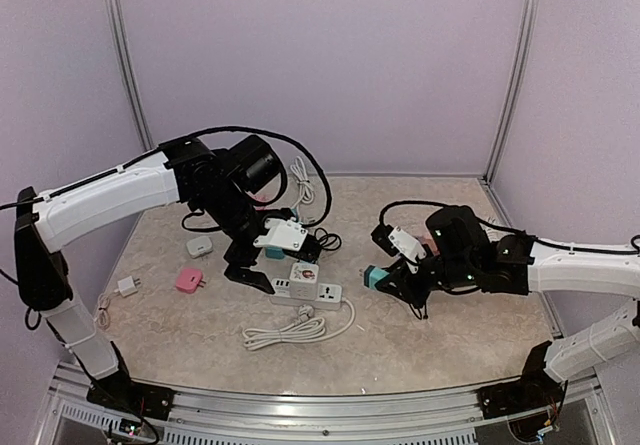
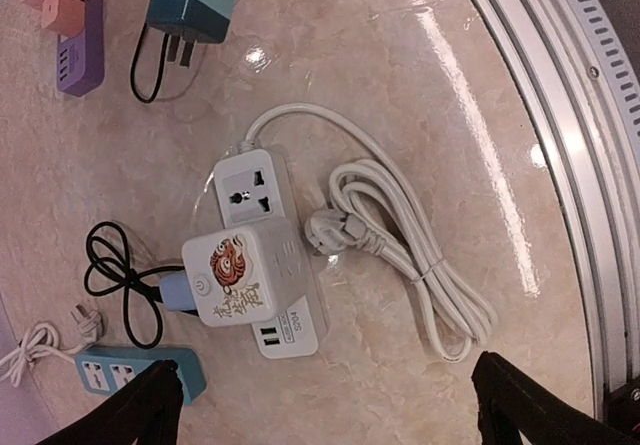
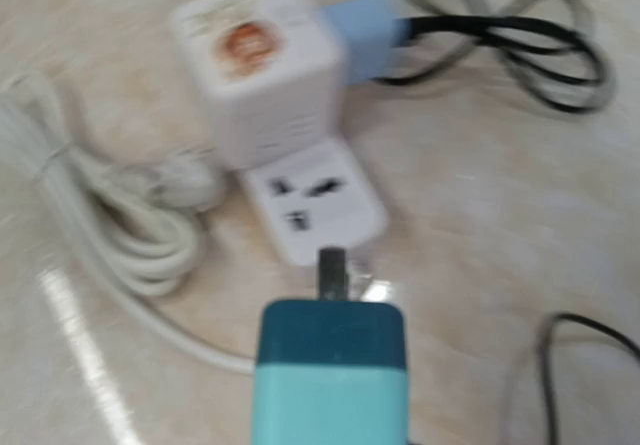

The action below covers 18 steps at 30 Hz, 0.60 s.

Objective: Insert the plug
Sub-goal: Adjust the socket at the center of the board.

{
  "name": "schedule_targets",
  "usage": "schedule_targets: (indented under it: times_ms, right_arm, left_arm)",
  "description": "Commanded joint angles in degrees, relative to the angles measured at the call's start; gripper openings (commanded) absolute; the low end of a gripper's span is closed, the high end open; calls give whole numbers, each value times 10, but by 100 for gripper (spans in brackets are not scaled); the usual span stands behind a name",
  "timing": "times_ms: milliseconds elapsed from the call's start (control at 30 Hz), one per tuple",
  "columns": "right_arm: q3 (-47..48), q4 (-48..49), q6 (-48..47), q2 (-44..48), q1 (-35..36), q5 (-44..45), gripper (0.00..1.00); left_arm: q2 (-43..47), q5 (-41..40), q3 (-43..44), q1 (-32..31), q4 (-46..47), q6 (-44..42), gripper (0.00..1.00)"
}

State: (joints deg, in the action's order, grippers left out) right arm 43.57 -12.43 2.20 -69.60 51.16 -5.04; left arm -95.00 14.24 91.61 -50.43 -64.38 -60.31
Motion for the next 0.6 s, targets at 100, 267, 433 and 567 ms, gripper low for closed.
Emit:
schedule_targets:
  times_ms: [100,267,433,567]
  right_arm:
    - [37,23,-100,-69,-22,-166,0]
    - [36,38,-107,-93,-73,-216,0]
    - [35,49,-108,-126,-91,-240,0]
    - [49,49,-113,-158,-97,-261,0]
  left_arm:
    - [-117,89,41,30,60,55,99]
    - [-178,102,66,43,66,73,96]
    - [-217,114,100,68,88,83,93]
    - [-230,107,88,73,86,55,91]
